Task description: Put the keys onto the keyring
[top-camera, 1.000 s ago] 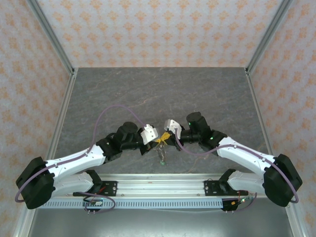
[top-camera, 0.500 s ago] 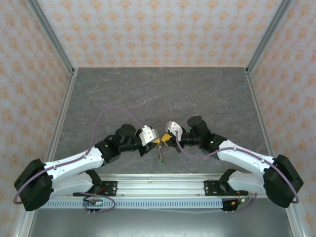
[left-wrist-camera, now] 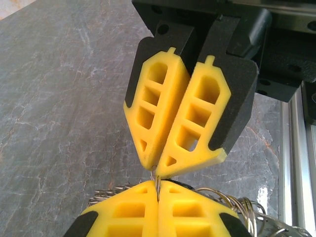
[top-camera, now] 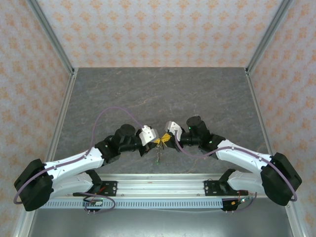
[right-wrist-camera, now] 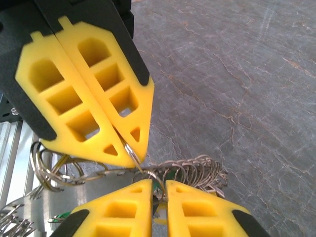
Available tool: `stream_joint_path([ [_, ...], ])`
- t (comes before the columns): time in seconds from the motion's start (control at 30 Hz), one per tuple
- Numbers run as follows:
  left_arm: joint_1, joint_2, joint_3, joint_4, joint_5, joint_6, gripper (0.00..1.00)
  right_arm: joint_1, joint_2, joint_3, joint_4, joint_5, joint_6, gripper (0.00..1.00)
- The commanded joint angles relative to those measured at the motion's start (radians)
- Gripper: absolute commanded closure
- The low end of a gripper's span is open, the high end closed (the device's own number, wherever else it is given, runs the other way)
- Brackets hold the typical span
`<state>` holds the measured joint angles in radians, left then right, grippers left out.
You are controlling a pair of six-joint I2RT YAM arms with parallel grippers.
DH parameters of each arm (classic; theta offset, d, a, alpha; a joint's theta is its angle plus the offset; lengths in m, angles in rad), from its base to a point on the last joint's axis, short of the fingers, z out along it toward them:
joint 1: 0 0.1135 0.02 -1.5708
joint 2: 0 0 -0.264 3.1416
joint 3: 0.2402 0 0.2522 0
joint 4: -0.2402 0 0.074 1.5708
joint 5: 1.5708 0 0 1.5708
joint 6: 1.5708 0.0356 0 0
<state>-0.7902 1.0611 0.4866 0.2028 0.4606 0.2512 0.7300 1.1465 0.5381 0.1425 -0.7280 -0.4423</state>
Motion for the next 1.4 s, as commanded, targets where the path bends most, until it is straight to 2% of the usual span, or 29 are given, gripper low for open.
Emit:
stream_joint_path([
  [0.0, 0.007, 0.003, 0.007, 0.072, 0.007, -0.016, 1.0, -0.006, -0.048, 0.003, -0.041, 0.048, -0.022, 0.84],
  [0.17, 0.008, 0.004, 0.016, 0.049, 0.02, -0.009, 1.0, -0.006, -0.125, 0.015, -0.063, 0.073, -0.052, 0.82],
  [0.4, 0.008, 0.019, 0.045, 0.036, 0.045, 0.006, 1.0, -0.006, -0.084, 0.034, -0.068, -0.018, -0.065, 0.8],
  [0.73, 0.008, 0.028, 0.064, 0.036, 0.08, -0.01, 1.0, 0.0, 0.032, 0.031, 0.038, -0.14, -0.022, 0.91],
  [0.97, 0.007, 0.025, 0.058, 0.073, 0.133, -0.041, 1.0, 0.006, 0.074, 0.019, 0.069, -0.144, 0.008, 0.95],
  [1.03, 0.008, 0.024, 0.053, 0.096, 0.136, -0.053, 1.0, 0.006, 0.073, 0.022, 0.062, -0.115, 0.009, 0.97],
  [1.23, 0.008, 0.03, 0.059, 0.038, 0.111, -0.023, 1.0, 0.006, -0.039, -0.017, 0.027, 0.11, -0.012, 0.94],
  [1.37, 0.009, 0.032, 0.058, 0.002, 0.093, 0.004, 1.0, 0.006, -0.12, -0.029, -0.041, 0.167, -0.044, 0.94],
])
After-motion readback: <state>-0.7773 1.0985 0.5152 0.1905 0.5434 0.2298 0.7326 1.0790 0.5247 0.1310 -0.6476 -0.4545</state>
